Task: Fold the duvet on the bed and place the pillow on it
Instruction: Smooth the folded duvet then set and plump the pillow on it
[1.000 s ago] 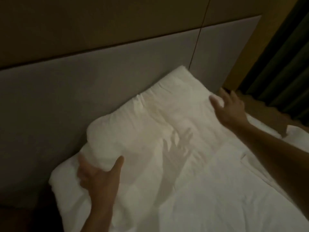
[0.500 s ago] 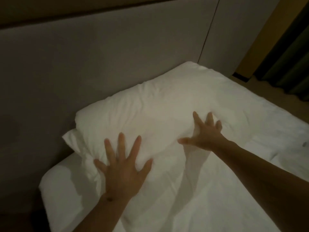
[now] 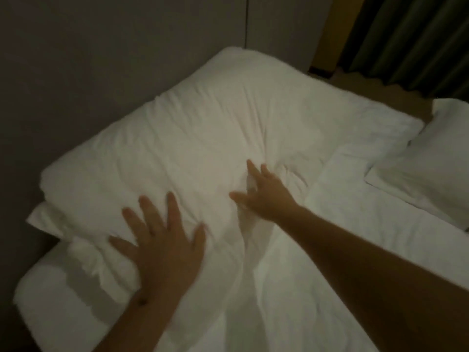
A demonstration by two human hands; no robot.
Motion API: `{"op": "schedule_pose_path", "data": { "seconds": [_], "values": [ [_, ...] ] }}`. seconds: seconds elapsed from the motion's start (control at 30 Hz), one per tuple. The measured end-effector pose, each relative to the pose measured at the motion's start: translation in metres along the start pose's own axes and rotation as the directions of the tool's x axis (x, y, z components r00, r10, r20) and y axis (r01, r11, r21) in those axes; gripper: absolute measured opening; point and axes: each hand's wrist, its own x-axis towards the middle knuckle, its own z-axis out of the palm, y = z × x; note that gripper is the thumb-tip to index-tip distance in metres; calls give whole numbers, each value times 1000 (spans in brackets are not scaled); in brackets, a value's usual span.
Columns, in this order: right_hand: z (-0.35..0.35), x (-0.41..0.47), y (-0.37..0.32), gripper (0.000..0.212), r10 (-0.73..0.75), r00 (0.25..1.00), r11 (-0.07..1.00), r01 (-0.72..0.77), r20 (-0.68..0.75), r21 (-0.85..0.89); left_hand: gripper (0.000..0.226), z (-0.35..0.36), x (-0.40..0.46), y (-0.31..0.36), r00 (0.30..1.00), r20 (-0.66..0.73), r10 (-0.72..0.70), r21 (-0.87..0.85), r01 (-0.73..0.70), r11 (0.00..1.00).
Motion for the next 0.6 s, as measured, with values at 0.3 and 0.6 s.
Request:
{"op": "schedule_pose_path", "data": {
  "seconds": [0.3,0.6],
  "values": [
    [-119,-224,206,53,249,961,957,-226,117,-181,70,-12,-160,238,783,465,413,-308,-294,905],
    [-258,-375,396,53,558,817,825,-565,-142,-6,71,0,-231,435,588,438,680,-394,-555,733]
  ]
}}
